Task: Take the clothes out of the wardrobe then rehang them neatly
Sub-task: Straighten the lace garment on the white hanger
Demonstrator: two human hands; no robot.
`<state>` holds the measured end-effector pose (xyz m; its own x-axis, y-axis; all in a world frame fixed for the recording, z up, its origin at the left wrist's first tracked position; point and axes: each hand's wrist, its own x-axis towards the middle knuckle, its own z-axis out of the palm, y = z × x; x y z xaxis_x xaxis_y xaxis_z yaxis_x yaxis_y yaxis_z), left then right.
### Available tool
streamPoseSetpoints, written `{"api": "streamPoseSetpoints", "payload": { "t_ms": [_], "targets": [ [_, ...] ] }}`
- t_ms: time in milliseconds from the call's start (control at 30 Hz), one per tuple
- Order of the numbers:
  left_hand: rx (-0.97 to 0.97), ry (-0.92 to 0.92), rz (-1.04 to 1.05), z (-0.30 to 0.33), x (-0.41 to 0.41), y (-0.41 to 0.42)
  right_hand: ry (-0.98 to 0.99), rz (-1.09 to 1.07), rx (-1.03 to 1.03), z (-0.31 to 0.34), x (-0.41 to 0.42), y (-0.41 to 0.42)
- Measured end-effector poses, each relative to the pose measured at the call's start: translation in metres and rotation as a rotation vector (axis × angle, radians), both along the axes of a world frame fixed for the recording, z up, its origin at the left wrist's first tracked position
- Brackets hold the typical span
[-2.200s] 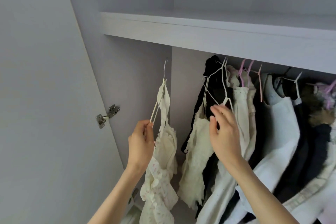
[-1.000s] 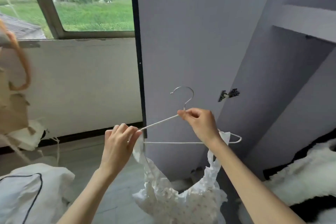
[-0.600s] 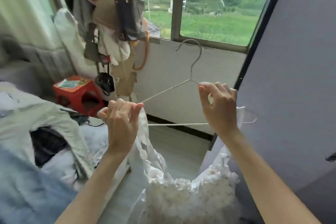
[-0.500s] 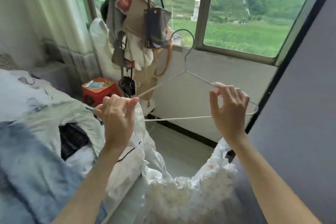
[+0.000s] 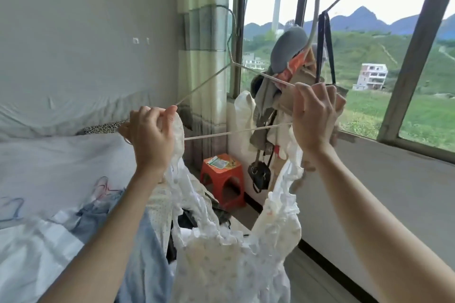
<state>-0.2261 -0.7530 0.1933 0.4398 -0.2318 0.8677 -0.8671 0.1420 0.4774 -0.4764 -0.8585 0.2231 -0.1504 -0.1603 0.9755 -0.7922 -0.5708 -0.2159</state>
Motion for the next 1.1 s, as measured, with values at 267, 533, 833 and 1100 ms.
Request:
{"api": "streamPoseSetpoints", "payload": {
  "t_ms": [267,533,833,1100],
  "targets": [
    [-0.023,-0.093,0.183,0.059,0.102,-0.046,0.001,0.144,0.052,0.049,0.11,-0.075],
    [0.052,-0.098,0.332,0.073,0.188,-0.119,0.101,0.248,0.095,0.069,0.203,-0.17],
    [0.084,-0.146,0.436,0.102,0.273,-0.246,0.073,0.367,0.177,0.091,0.308,-0.319],
    [0.405,0.0,0.407,-0.012,0.357,-0.338,0.193,0.446,0.496,-0.032,0.398,-0.424]
  ]
}}
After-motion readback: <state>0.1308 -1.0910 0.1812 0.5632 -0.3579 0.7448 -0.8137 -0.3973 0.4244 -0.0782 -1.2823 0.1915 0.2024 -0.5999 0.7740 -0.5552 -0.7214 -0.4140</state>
